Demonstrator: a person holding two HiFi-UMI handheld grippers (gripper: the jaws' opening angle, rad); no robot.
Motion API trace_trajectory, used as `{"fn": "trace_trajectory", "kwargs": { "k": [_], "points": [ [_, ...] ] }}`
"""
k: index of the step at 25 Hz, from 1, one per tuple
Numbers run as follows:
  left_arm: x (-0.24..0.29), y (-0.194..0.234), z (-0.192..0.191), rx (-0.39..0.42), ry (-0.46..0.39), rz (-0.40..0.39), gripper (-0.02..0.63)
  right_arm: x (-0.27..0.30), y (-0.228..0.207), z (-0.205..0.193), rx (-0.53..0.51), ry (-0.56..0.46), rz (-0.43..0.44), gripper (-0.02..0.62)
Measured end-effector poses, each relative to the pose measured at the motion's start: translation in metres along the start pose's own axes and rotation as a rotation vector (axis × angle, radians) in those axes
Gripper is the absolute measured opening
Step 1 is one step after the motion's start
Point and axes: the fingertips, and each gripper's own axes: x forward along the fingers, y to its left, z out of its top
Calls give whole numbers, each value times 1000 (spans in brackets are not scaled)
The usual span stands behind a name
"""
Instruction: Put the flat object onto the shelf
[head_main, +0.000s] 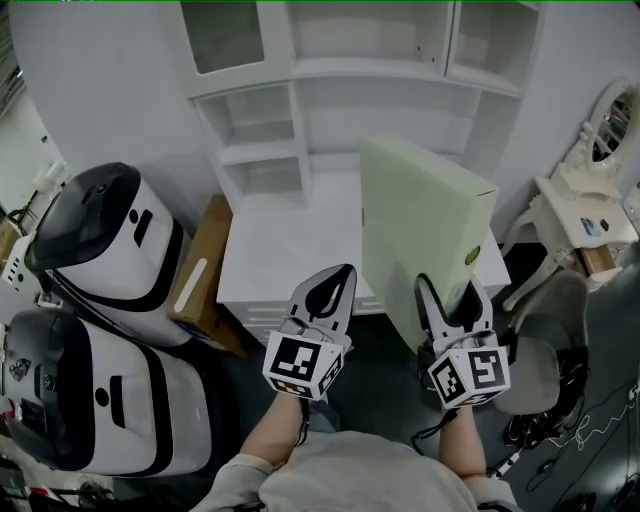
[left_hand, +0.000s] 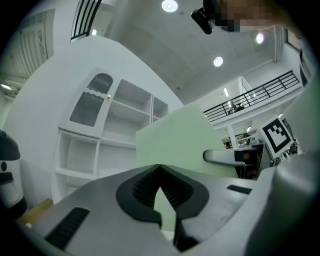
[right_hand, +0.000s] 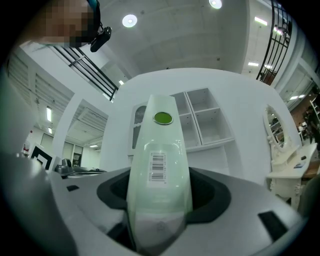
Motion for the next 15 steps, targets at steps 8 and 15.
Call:
{"fn": "trace_trajectory", "kwargs": {
  "k": [8,15],
  "points": [
    [43,58,6,12,-10,-76,15,62,4,-1,-12,-20,-74,291],
    [72,107,1,25,-6,-130,15,109,13,-8,-20,-37,-136,291]
  ]
}}
